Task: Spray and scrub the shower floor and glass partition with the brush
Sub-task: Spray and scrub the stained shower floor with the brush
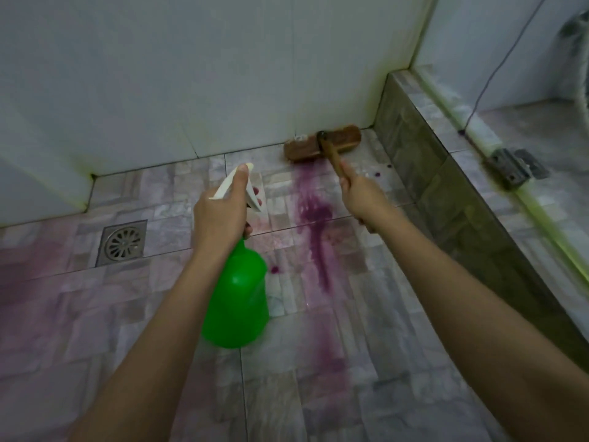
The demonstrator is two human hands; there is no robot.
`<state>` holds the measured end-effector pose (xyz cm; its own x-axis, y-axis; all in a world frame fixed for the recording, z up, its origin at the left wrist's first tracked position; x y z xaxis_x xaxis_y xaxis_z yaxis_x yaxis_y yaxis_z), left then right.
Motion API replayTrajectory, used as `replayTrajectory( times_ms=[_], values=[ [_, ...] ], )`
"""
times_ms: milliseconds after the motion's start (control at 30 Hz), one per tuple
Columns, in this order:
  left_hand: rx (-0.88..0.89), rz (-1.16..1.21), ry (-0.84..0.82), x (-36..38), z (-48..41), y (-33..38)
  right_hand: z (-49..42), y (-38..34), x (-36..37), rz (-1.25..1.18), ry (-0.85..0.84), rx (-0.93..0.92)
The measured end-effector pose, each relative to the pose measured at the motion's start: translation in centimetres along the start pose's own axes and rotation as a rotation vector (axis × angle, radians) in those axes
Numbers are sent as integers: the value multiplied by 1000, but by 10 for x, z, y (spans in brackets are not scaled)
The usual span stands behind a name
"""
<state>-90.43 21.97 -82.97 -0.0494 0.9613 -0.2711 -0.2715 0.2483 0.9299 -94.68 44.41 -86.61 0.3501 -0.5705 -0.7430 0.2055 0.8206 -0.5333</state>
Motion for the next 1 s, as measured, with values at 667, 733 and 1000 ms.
replayTrajectory(
  times_ms=[667,733,1000],
  values=[
    [94,36,10,-15,-6,3,-14,7,-7,69,10,49],
    [95,53,19,-16,-3,1,-46,11,-16,15,65,23],
    [109,125,-19,-11,5,8,72,43,-5,58,-44,182]
  ],
)
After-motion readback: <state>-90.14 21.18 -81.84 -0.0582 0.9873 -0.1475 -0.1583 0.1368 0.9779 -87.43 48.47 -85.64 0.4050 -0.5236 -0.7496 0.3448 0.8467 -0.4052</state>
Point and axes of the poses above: each hand's wrist, its own z-axis away from the middle knuckle, its own x-axis out of the palm, y = z × x, the point moved 2 cm from there along -z, towards the middle knuckle, and after that the axes turned 12 degrees about -y, right-handed, at the moved point
